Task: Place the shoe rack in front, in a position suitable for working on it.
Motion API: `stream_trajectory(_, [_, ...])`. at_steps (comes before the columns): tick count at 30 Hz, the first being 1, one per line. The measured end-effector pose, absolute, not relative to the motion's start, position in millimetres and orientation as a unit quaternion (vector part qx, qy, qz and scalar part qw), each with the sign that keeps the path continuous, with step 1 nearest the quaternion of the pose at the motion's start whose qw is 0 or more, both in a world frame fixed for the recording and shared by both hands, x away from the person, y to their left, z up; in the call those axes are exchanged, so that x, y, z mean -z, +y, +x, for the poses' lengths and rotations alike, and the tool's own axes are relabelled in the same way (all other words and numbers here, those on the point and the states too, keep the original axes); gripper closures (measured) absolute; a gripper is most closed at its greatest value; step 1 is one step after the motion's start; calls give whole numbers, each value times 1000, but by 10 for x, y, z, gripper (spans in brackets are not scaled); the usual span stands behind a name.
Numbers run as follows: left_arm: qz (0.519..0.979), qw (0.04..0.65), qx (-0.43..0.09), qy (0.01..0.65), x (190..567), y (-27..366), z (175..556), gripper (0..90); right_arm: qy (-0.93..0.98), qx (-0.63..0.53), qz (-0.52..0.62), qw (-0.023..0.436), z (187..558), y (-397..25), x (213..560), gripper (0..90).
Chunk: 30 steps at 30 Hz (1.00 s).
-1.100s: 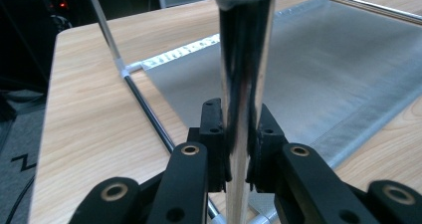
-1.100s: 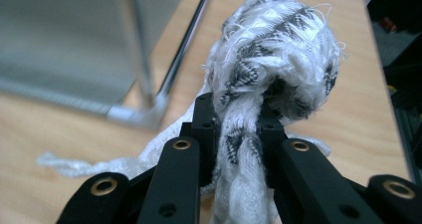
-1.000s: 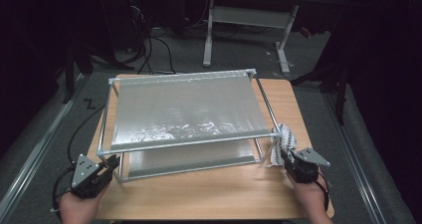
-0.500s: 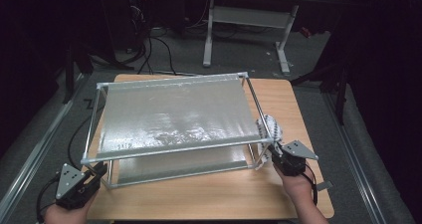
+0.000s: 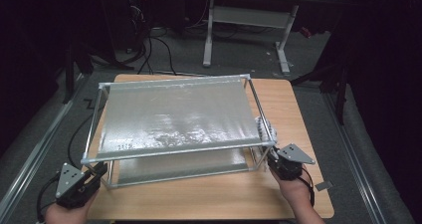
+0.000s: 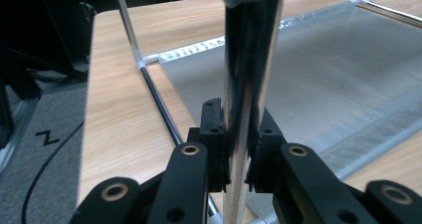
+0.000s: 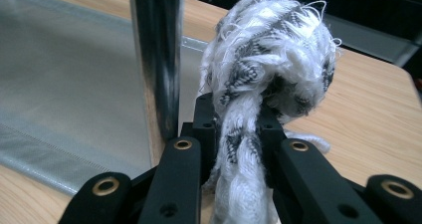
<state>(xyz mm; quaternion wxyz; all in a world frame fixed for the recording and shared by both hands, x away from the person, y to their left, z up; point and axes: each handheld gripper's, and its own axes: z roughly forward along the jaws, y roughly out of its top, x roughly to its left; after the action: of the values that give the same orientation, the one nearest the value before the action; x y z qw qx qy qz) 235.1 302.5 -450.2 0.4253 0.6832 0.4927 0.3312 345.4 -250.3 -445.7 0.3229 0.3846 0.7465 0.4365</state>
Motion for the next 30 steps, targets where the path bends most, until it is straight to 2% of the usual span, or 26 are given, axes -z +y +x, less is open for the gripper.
stream_trajectory(10, [718,443,-303,444,4485,2484,2831,798,710,-412,449,353,3175,-3084,4467,778])
stream_trajectory(14, [734,431,-316,419,4492,2232,3070,793,695,-398,476,363,3051,-3317,4487,777])
stream_trajectory(21, [734,413,-323,431,4467,1953,3612,794,679,-384,505,370,2977,-3493,4510,778])
stream_trajectory(30, [718,408,-326,460,4485,1889,4159,806,675,-383,514,365,3108,-3454,4511,778])
